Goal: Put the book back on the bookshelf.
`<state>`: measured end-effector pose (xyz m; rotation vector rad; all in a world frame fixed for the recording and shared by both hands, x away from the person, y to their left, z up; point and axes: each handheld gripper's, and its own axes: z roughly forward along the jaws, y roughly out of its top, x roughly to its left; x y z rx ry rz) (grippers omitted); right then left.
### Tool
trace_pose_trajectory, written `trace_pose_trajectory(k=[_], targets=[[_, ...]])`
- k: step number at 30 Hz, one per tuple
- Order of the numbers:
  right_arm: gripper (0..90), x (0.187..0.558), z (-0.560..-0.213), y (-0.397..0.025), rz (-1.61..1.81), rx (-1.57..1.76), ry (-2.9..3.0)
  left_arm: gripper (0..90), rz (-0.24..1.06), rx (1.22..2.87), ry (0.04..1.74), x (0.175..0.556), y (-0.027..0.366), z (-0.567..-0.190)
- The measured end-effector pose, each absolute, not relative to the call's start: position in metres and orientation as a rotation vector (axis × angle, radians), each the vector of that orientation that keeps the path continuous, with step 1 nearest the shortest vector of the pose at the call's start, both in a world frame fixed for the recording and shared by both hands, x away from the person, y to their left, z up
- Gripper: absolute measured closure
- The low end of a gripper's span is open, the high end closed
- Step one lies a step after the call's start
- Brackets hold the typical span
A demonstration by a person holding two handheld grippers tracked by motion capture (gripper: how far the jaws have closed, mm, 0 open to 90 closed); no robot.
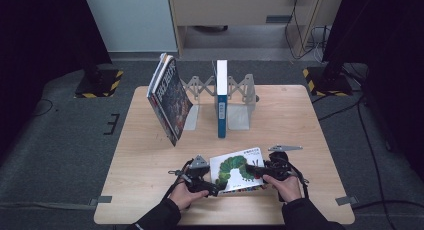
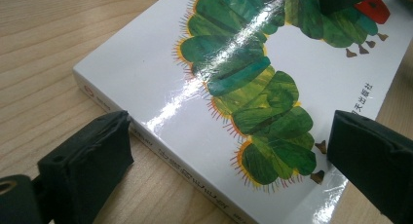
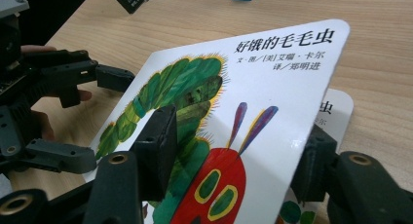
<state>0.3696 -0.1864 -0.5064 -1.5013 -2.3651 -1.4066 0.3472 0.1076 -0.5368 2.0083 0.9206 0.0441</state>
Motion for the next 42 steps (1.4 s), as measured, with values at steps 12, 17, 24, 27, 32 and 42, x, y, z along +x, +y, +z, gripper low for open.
trace_pose_trajectory(k=[12, 17, 24, 27, 32, 42], targets=[[65.6, 0.372, -0.499, -0.195, -1.452, -1.505, -2.28, 14.8, 0.024, 1.989, 0.975, 0.35, 0.117, -0.528], [75.9, 0.371, -0.493, -0.199, -1.526, -1.47, -2.2, 14.4, -0.007, 1.959, 0.99, 0.351, 0.122, -0.526], [79.2, 0.369, -0.488, -0.2, -1.585, -1.427, -2.165, 14.2, -0.037, 1.941, 0.988, 0.352, 0.123, -0.525], [80.2, 0.367, -0.484, -0.2, -1.613, -1.406, -2.159, 13.9, -0.054, 1.938, 0.991, 0.352, 0.122, -0.526], [83.9, 0.364, -0.477, -0.203, -1.701, -1.333, -2.112, 14.1, -0.071, 1.944, 0.994, 0.353, 0.121, -0.529], [85.7, 0.362, -0.472, -0.202, -1.733, -1.278, -2.114, 7.1, -0.156, 1.924, 0.927, 0.355, 0.112, -0.538]])
